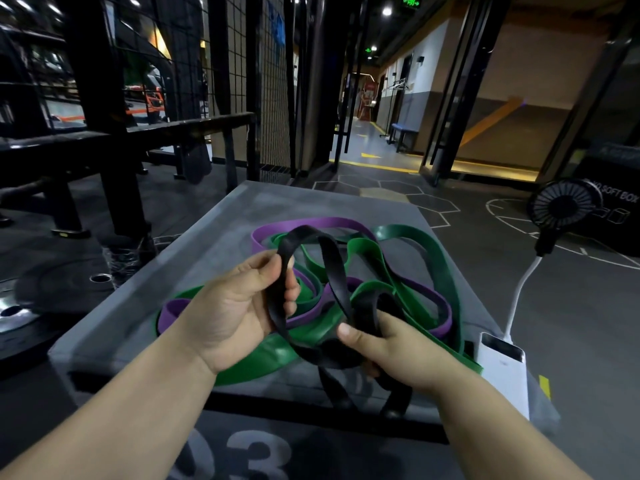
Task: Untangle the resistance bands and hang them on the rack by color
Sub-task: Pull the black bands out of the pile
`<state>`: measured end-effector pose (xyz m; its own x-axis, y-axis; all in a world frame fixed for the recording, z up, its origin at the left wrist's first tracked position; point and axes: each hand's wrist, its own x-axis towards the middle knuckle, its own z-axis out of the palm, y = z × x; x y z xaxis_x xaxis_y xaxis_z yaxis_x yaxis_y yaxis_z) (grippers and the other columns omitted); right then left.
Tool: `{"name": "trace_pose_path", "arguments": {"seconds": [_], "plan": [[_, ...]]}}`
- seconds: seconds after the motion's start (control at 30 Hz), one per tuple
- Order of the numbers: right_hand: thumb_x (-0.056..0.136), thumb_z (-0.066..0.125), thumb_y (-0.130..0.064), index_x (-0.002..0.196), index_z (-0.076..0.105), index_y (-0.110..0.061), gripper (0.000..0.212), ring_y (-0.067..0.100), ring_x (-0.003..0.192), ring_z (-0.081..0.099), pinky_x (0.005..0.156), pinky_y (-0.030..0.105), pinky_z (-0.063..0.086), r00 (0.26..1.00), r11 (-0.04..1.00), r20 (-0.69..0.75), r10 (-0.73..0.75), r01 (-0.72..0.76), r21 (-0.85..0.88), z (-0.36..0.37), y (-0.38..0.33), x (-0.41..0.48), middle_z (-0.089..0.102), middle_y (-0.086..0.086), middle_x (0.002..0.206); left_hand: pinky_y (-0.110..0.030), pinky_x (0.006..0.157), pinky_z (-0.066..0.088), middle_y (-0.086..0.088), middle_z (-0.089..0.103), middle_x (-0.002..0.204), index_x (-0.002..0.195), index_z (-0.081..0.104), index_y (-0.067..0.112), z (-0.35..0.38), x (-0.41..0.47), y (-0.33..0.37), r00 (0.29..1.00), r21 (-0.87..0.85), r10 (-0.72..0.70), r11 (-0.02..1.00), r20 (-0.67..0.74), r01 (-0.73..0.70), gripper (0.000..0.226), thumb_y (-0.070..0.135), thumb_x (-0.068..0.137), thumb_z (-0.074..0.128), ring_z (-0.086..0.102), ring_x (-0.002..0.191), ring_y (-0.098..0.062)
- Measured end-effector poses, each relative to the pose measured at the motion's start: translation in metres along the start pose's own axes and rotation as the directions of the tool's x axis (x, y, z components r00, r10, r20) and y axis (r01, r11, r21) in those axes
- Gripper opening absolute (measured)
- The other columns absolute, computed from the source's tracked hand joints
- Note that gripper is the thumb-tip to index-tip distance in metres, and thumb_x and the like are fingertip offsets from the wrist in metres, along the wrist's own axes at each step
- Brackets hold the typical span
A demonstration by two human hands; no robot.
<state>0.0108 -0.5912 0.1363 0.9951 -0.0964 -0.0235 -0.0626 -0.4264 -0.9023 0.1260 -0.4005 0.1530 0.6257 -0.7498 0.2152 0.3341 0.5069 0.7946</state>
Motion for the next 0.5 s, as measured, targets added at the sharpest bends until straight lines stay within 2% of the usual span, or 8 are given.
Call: {"name": "trace_pose_path", "arguments": {"seconds": [0.07,0.13,0.17,0.23,0.3,0.37,0.47,0.5], "plan": [[0.09,0.066,-0.028,0.082,0.053,-0.019,0.018,0.006,0.048,0.047,0.052,0.02,0.041,0.998,1.0,0.07,-0.001,0.001,-0.002,0.002,-0.003,-0.002,0.051,-0.012,0.05,-0.023,0.058,0.048,-0.001,0.053,0.067,0.078,0.066,0.013,0.001,0.0,0.002,1.0,-0.021,0.009,1.0,0.019,-0.008,0.033,0.03,0.059,0.088,0.052,0.061,-0.014],[0.085,0.071,-0.031,0.081,0.052,-0.014,0.026,0.008,0.047,0.046,0.052,0.022,0.04,0.993,0.999,0.114,-0.007,0.002,0.042,0.004,-0.004,-0.002,0.05,-0.01,0.052,-0.022,0.056,0.044,0.001,0.046,0.064,0.079,0.06,0.012,0.003,-0.001,0.004,1.0,-0.02,0.018,1.0,-0.016,-0.019,0.022,0.03,0.076,0.072,0.045,0.058,-0.013],[0.082,0.073,-0.036,0.081,0.051,-0.011,0.033,0.011,0.047,0.045,0.053,0.024,0.039,0.992,0.998,0.124,-0.005,-0.003,0.063,0.004,-0.004,-0.002,0.049,-0.006,0.052,-0.021,0.052,0.041,0.001,0.043,0.062,0.08,0.053,0.011,0.004,-0.001,0.004,0.997,0.016,0.028,1.0,-0.068,-0.027,0.018,0.027,0.085,0.059,0.041,0.055,-0.013],[0.082,0.073,-0.042,0.081,0.051,-0.007,0.042,0.016,0.046,0.043,0.054,0.025,0.038,0.989,0.997,0.149,-0.004,-0.008,0.075,0.004,-0.004,-0.002,0.047,0.0,0.05,-0.02,0.046,0.032,0.002,0.038,0.059,0.081,0.041,0.01,0.007,-0.001,0.001,0.979,0.214,0.086,0.976,-0.184,-0.045,0.018,0.017,0.097,0.04,0.033,0.05,-0.011],[0.083,0.066,-0.041,0.08,0.05,-0.004,0.04,0.017,0.045,0.042,0.054,0.025,0.039,0.981,0.997,0.191,-0.016,0.0,0.081,0.005,-0.005,-0.002,0.045,0.003,0.048,-0.02,0.044,0.027,0.003,0.038,0.059,0.085,0.038,0.013,0.009,0.0,-0.004,0.957,0.464,0.176,0.885,-0.229,-0.051,0.017,0.017,0.102,0.038,0.03,0.047,-0.009],[0.086,0.061,-0.039,0.076,0.047,-0.003,0.04,0.016,0.043,0.039,0.051,0.024,0.037,0.972,0.993,0.234,-0.02,-0.009,0.12,0.008,-0.005,-0.002,0.041,0.004,0.047,-0.023,0.046,0.03,0.009,0.042,0.056,0.098,0.037,0.023,0.006,0.002,-0.009,0.951,0.615,0.219,0.788,-0.217,-0.041,0.011,0.024,0.098,0.048,0.032,0.046,-0.007],[0.087,0.055,-0.04,0.069,0.041,-0.009,0.039,0.015,0.043,0.033,0.047,0.025,0.031,0.958,0.973,0.284,0.021,-0.085,0.215,0.011,-0.005,-0.004,0.037,0.002,0.049,-0.031,0.057,0.037,0.017,0.05,0.052,0.109,0.028,0.042,0.002,0.001,-0.012,0.944,0.806,0.291,0.59,-0.157,-0.048,0.034,0.028,0.094,0.055,0.041,0.043,-0.003],[0.087,0.054,-0.041,0.07,0.042,-0.011,0.037,0.015,0.044,0.031,0.048,0.026,0.03,0.951,0.964,0.307,0.028,-0.107,0.242,0.01,-0.004,-0.004,0.036,0.0,0.05,-0.03,0.059,0.039,0.019,0.053,0.053,0.111,0.026,0.045,0.002,0.002,-0.012,0.939,0.844,0.316,0.533,-0.137,-0.057,0.038,0.027,0.094,0.055,0.044,0.043,-0.004]]}}
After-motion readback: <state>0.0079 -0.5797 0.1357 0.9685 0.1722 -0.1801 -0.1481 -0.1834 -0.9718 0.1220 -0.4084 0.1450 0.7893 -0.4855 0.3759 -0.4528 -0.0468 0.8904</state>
